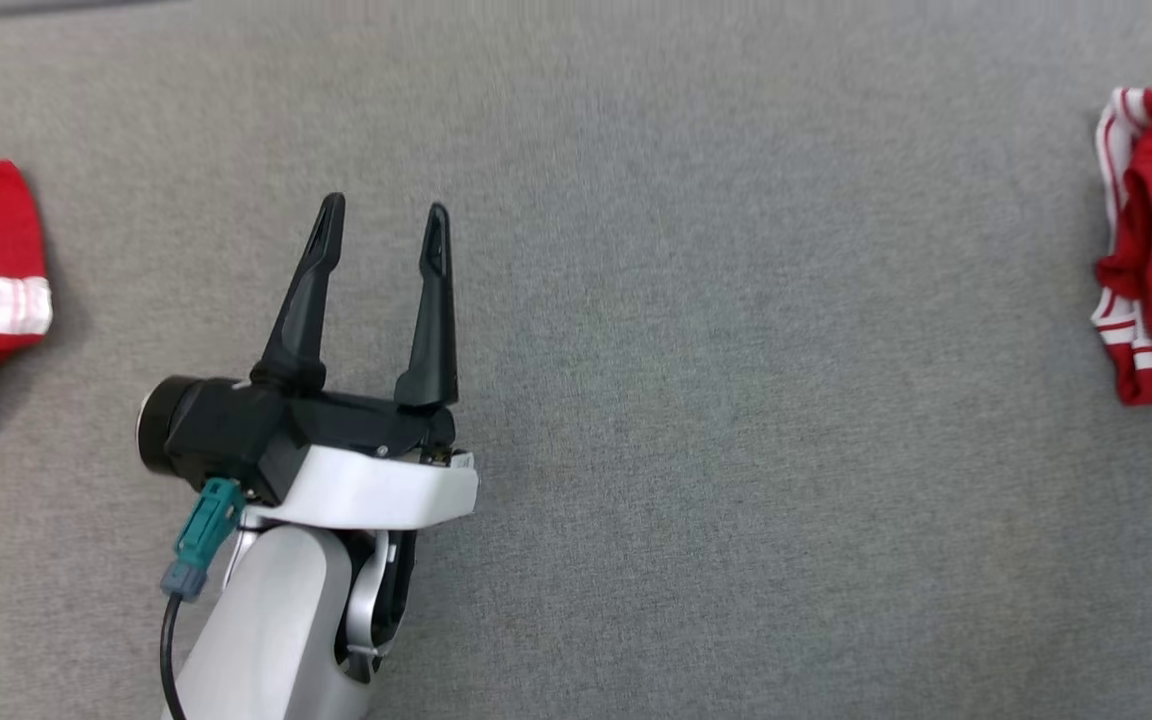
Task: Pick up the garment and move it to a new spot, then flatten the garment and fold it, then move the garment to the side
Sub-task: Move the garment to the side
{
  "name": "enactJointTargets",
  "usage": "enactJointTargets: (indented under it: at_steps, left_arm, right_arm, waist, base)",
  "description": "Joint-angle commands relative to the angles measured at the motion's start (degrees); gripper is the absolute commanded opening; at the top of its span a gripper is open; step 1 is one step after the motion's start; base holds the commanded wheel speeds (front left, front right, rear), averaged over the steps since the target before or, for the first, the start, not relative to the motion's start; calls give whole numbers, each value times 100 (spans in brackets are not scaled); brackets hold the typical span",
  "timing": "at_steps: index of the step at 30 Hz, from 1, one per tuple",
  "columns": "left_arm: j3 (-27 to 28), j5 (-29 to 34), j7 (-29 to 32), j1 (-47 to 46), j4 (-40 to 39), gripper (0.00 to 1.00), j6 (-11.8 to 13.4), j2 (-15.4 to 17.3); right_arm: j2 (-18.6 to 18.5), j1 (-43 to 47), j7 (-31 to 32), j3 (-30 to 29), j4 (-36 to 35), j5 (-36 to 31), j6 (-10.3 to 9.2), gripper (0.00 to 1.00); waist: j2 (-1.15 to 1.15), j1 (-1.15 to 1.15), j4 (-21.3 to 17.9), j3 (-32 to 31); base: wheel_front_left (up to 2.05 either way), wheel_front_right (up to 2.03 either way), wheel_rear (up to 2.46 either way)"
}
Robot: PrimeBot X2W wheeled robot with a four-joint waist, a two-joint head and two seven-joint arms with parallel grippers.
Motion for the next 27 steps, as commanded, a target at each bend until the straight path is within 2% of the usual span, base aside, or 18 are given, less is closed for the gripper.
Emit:
enactJointTargets:
  at_steps: [1, 4, 9, 14, 19, 27]
  left_arm:
    - [63, -34, -13, 129, -13, 100, -23, 22]
    - [148, -60, -13, 319, -29, 100, -13, 21]
    - [339, -120, -14, 652, -36, 100, -31, 21]
    - [509, -165, -13, 950, 25, 100, -51, 20]
    - [593, -238, -14, 1261, 159, 100, -53, 21]
    - [663, -154, -13, 1628, 522, 100, -90, 21]
  right_arm:
    - [36, 220, -8, 57, -317, 168, -1, 100]
    - [327, 641, -9, 210, -908, 610, -1, 100]
    - [573, 1358, -9, 462, -2012, 1161, -1, 100]
    - [856, 2071, -9, 649, -2816, 1403, -1, 100]
    - [1237, 2669, -9, 789, -3032, 1483, -1, 100]
    - [1657, 3258, -9, 943, -2976, 960, -1, 100]
  waist:
    - [0, 0, 9, -416]
    - [0, 0, 39, -673]
    - [0, 0, 103, -1011]
    - [0, 0, 182, -1303]
    - [0, 0, 235, -1539]
    - [0, 0, 306, -1737]
  base:
    - [0, 0, 0]
    - [0, 0, 0]
    - [0, 0, 0]
    - [0, 0, 0]
    - [0, 0, 0]
    - [0, 0, 0]
